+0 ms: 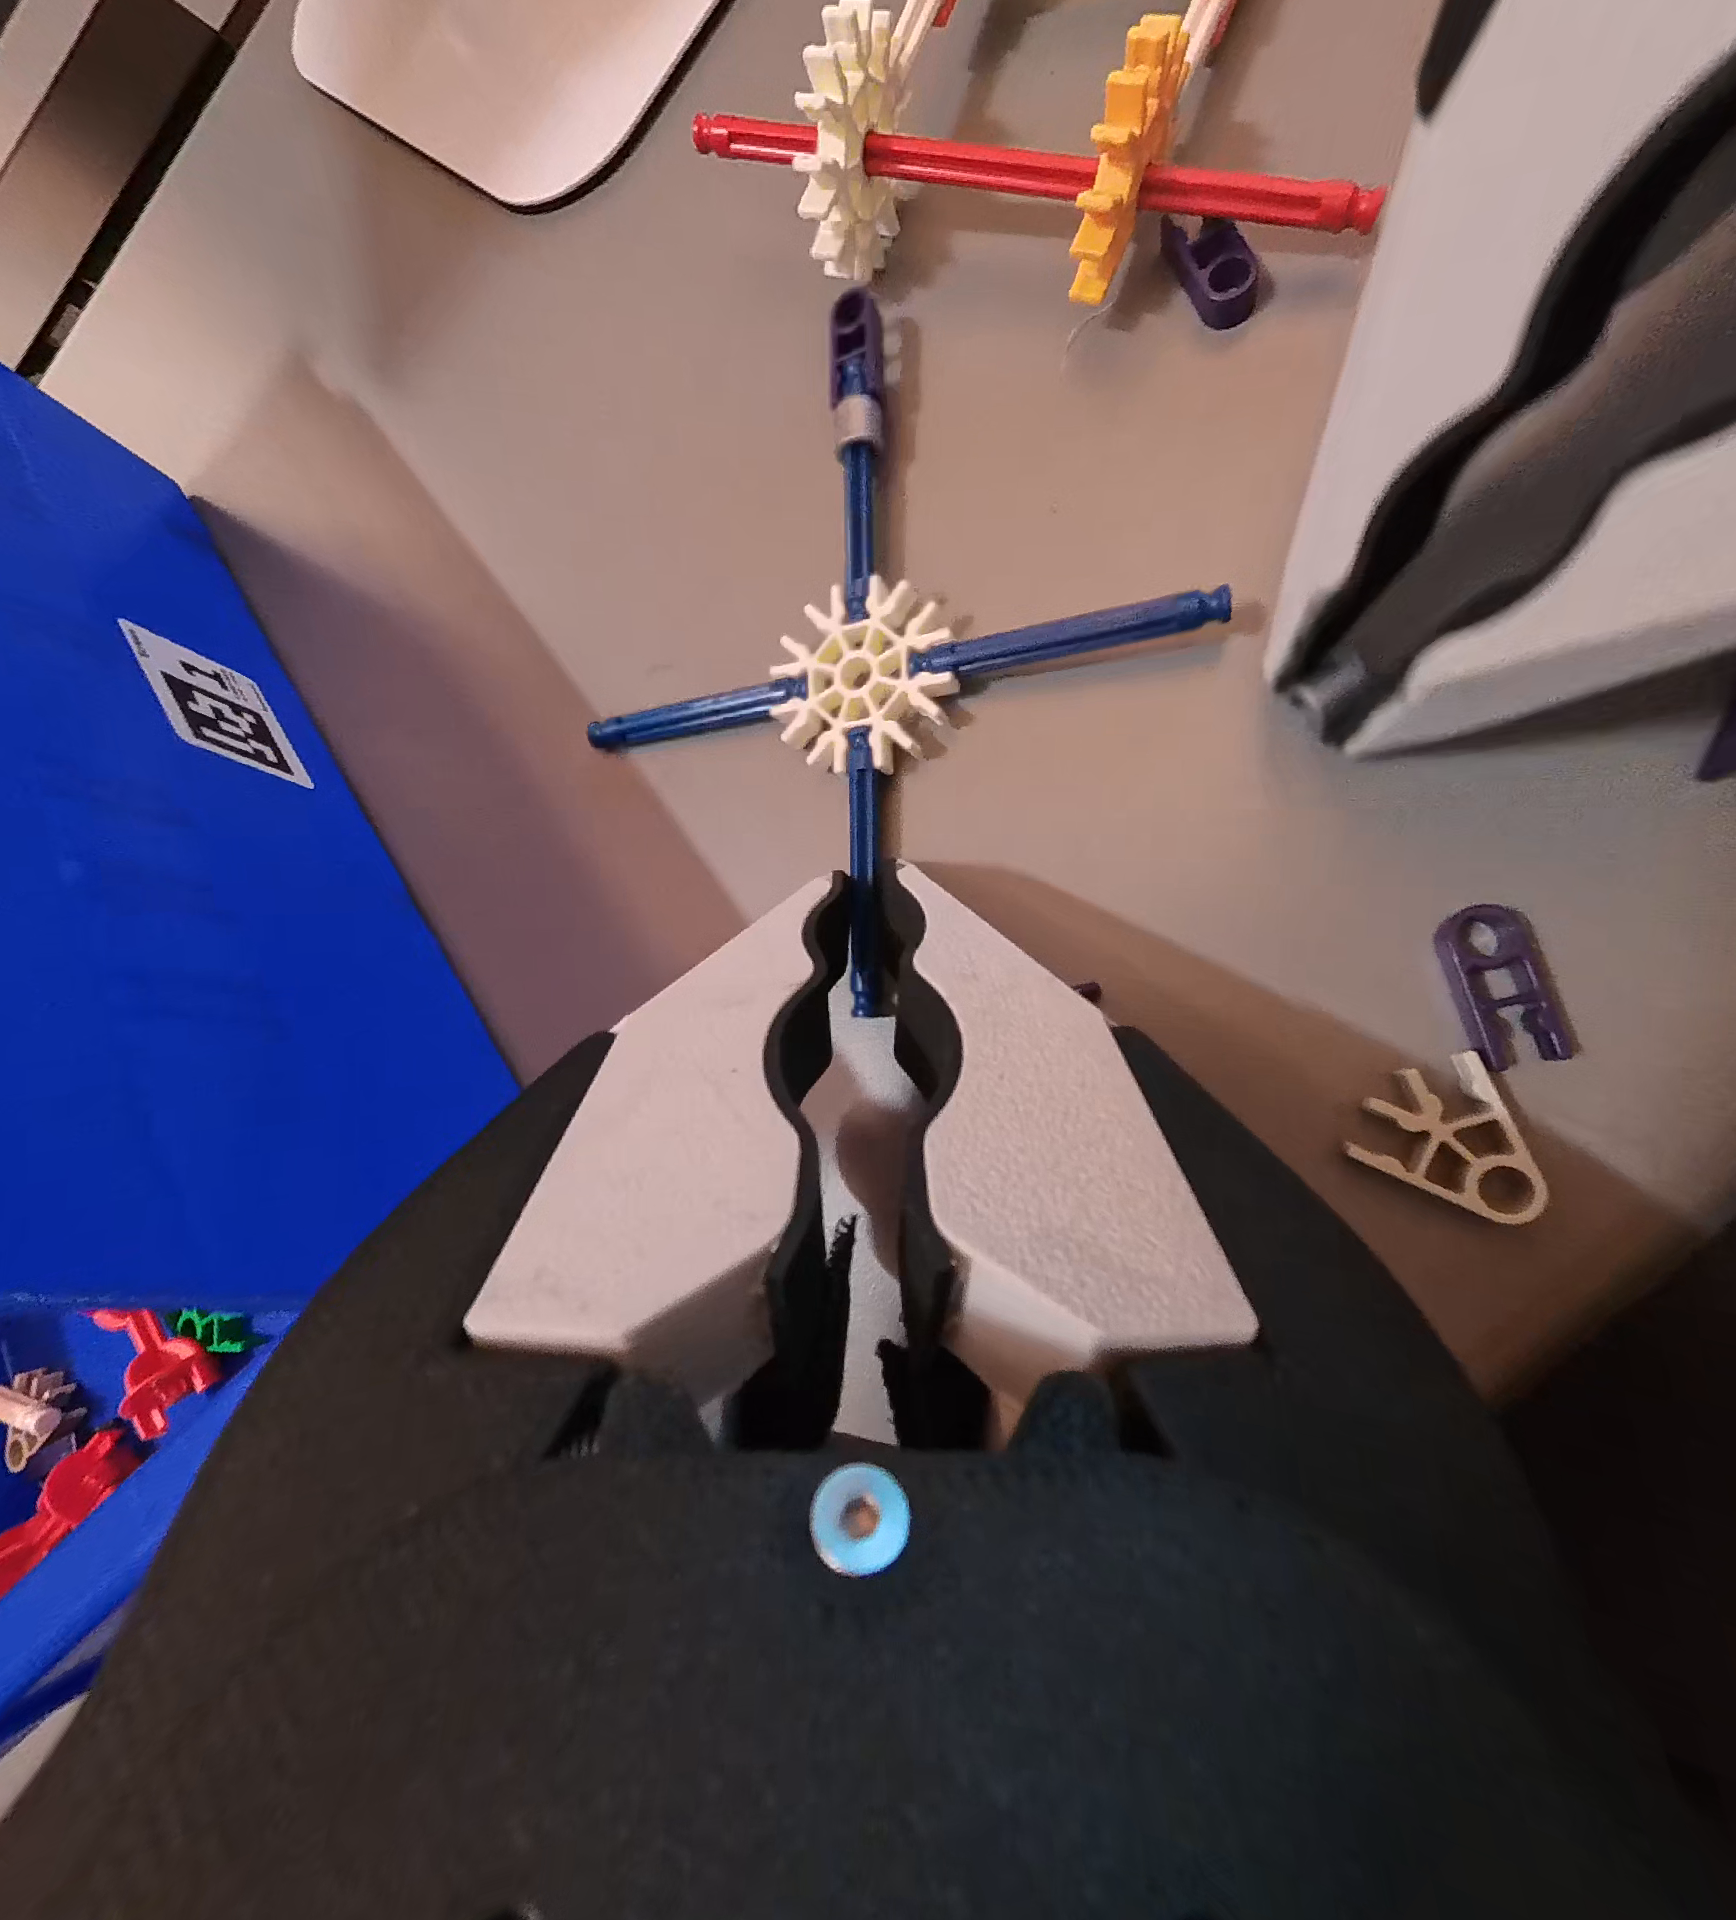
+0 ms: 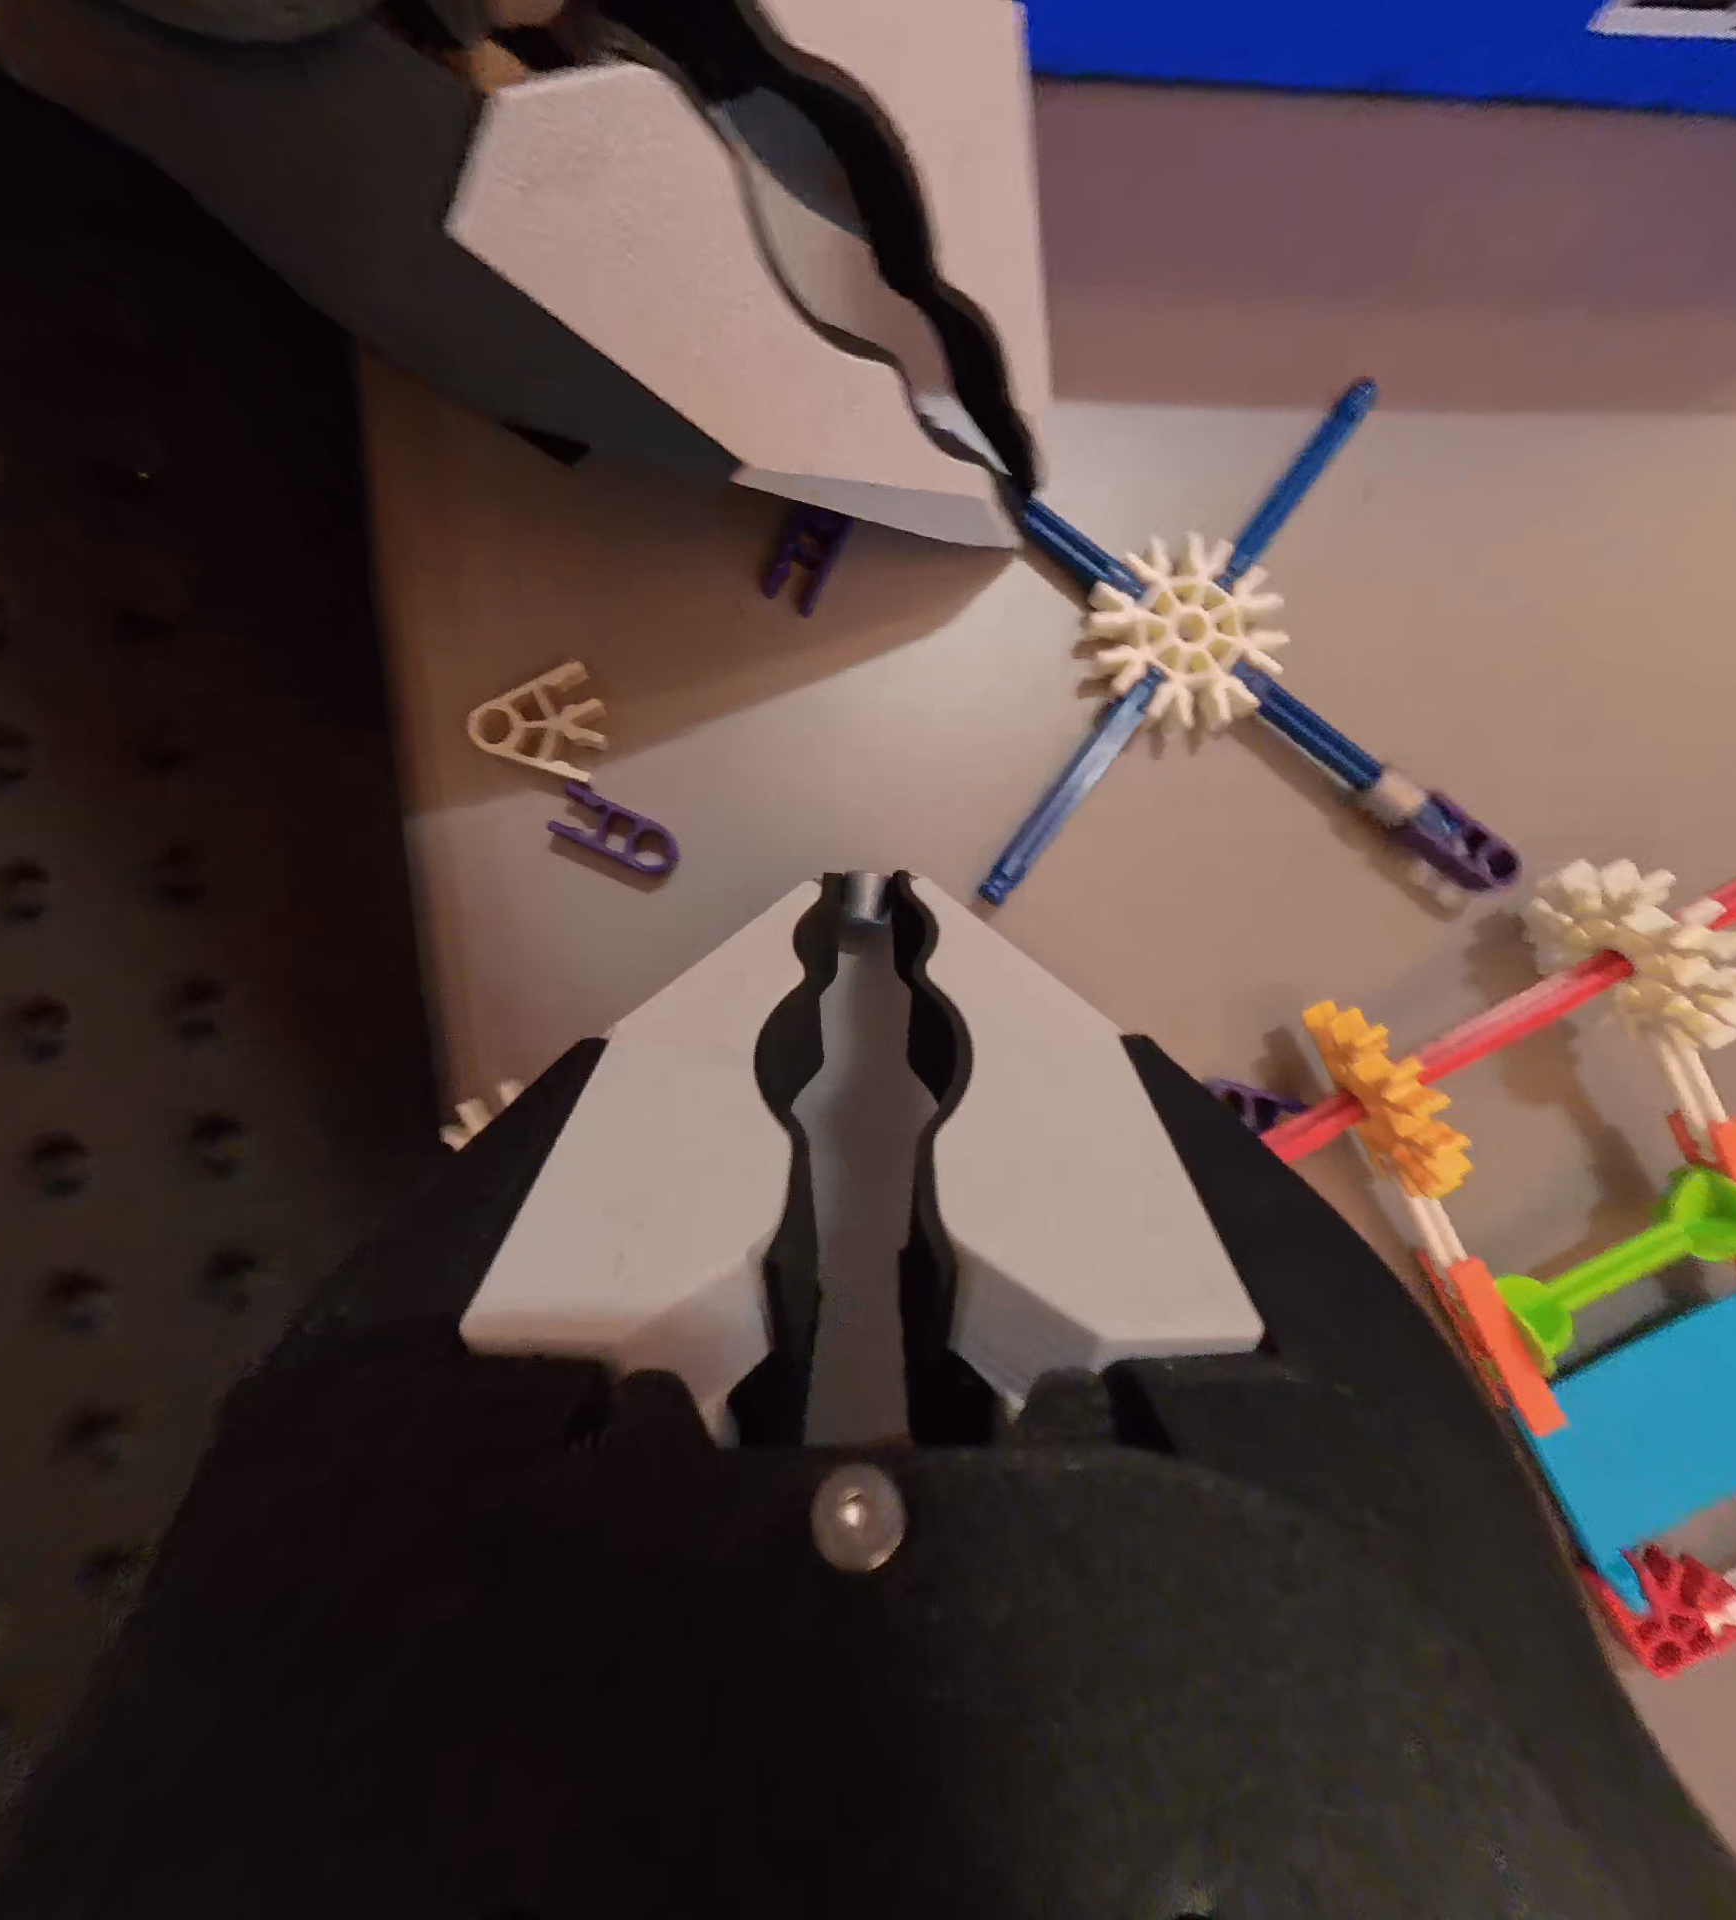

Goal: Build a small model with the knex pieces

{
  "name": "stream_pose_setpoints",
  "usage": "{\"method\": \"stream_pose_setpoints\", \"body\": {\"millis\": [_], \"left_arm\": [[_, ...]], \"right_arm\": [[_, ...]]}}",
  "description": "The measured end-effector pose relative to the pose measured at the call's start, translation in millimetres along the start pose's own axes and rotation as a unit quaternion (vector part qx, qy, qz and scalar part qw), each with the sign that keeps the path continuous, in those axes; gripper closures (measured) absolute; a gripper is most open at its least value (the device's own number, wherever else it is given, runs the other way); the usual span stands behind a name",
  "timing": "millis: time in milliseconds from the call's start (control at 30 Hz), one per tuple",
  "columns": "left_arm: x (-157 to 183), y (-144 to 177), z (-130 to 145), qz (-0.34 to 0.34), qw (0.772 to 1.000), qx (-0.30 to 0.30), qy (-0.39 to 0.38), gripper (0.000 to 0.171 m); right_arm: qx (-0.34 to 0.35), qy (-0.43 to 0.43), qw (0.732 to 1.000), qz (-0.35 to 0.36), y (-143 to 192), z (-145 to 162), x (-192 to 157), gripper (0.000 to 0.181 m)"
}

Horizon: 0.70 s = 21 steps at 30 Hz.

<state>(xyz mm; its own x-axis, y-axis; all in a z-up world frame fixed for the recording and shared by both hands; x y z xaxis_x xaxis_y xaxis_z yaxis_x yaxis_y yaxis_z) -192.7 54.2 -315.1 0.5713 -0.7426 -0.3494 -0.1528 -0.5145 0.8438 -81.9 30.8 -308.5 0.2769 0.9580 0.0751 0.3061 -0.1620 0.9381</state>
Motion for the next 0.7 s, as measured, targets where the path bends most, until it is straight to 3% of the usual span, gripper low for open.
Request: {"method": "stream_pose_setpoints", "body": {"millis": [167, 367, 700], "left_arm": [[0, 1, -1, -0.005, 1.000, 0.002, 0.006, 0.169], [2, -1, -3, -0.016, 1.000, -0.001, -0.004, 0.169], [6, -2, -6, -0.034, 0.999, -0.006, -0.016, 0.169]], "right_arm": [[0.014, -0.046, 0.999, -0.014, 3, 10, 22, 0.174], [0.042, -0.090, 0.992, -0.082, -1, 12, 30, 0.174], [0.049, -0.117, 0.989, -0.077, -3, 10, 36, 0.174]]}}
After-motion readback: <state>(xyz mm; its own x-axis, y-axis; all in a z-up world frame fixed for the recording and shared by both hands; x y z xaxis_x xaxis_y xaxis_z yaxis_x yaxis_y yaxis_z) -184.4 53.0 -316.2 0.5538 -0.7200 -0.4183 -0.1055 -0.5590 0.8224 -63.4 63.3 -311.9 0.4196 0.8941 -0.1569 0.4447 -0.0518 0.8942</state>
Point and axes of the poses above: each gripper's, where its closed fingertips meet, y back along the fingers, z out of its underside, x = y × z across the jaws, the point moved 6 cm from there along y, back along the fingers, and after that the axes turned 15 degrees about -x, right-handed, at the moved point
